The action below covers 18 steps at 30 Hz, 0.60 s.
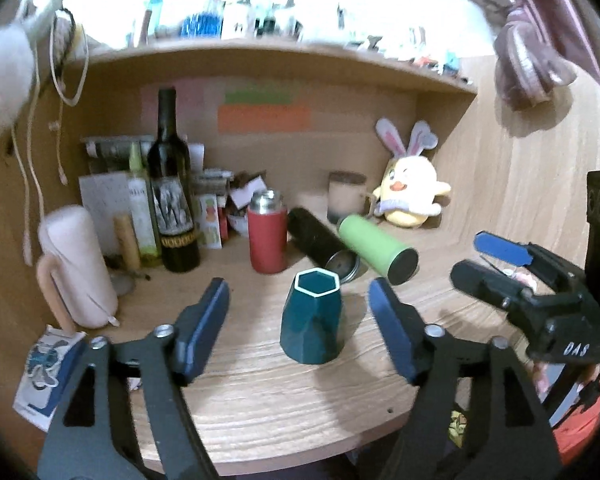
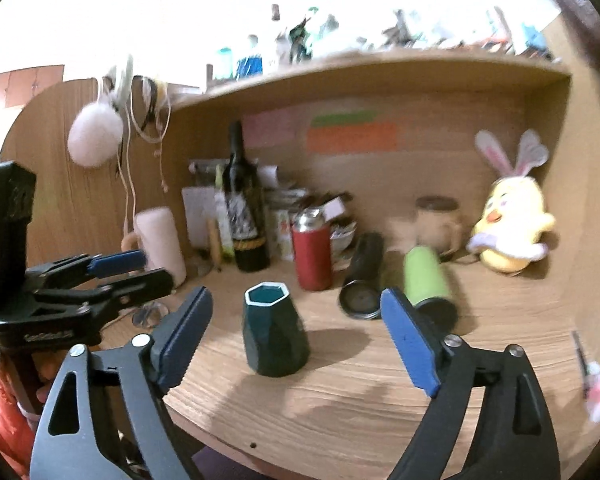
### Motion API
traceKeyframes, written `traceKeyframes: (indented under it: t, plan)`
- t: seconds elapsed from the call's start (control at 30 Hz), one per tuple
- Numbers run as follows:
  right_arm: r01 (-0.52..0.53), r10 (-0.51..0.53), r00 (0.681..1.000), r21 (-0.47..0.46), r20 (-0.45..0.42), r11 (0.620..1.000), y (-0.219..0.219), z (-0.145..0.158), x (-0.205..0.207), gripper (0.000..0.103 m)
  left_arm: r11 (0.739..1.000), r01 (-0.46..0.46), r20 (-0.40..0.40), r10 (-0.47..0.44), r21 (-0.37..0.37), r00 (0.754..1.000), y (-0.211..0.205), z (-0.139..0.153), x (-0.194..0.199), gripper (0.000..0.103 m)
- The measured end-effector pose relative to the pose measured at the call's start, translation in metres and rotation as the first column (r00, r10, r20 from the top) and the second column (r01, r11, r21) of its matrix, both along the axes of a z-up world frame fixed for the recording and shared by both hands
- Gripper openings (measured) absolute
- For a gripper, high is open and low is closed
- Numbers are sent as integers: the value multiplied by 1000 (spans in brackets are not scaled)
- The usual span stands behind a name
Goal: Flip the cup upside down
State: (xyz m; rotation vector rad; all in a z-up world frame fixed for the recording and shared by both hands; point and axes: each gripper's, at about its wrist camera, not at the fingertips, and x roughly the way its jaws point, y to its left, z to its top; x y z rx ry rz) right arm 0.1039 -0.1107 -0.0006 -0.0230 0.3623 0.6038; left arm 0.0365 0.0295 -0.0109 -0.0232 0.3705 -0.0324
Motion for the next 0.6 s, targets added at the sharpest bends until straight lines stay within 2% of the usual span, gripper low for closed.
traceKeyframes:
  t: [0.03, 0.1, 0.27, 0.6]
  plan:
    - [13, -13, 1000, 6, 15, 1000, -6, 5, -5, 90, 1000, -5, 18, 5, 6, 1000, -3, 4, -7, 85]
    - [32, -32, 999, 17, 35, 999, -14, 12, -13, 101, 1000, -21, 45, 20, 16, 999, -7, 9, -17, 100]
    - [56, -59, 996, 51, 68, 997, -33, 27, -33, 103, 998, -52, 80, 50, 30, 996, -15, 21, -38, 103]
    - [85, -88, 991, 32, 103, 996, -40, 34, -55, 103, 998, -65, 105, 64, 11, 992, -20, 27, -58, 103]
